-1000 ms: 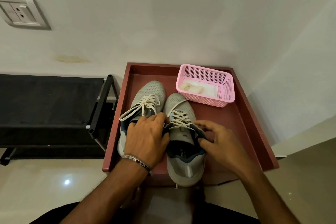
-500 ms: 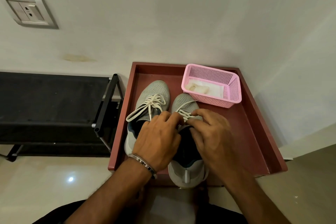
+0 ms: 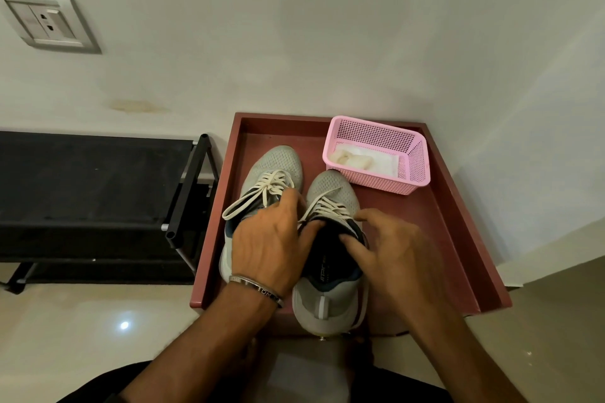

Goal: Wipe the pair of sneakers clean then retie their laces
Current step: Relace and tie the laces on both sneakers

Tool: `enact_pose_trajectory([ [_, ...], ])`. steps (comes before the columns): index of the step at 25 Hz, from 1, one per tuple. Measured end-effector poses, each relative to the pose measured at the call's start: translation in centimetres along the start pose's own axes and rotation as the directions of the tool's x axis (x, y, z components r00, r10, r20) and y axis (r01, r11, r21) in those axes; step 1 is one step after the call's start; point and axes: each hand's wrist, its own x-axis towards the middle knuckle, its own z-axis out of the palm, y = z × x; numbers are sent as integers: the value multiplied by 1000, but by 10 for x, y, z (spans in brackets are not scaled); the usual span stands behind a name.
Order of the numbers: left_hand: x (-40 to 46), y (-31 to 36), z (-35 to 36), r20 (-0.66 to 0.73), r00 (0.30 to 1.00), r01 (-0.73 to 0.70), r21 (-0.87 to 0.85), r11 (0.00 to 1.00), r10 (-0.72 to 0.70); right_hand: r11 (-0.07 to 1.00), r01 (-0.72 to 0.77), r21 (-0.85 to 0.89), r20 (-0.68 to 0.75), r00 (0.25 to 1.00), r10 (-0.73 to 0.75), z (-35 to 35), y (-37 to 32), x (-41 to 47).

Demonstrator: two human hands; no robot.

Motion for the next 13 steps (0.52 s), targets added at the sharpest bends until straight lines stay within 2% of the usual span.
enact_pose_trajectory([
  [2, 3, 0, 0, -31, 999, 7, 51, 999, -5, 996, -77, -46, 38, 996, 78, -2, -4, -3],
  [7, 9, 3, -1, -80, 995, 67, 128, 989, -57, 992, -104, -66, 63, 992, 108, -1, -10, -7],
  [10, 11, 6, -5, -86, 995, 54, 106, 993, -45, 993, -104, -58, 47, 993, 107, -5, -13, -8],
  [13, 7, 9, -7, -53, 997, 56, 82, 995, -51, 999, -43, -24, 8, 999, 43, -1, -16, -8],
])
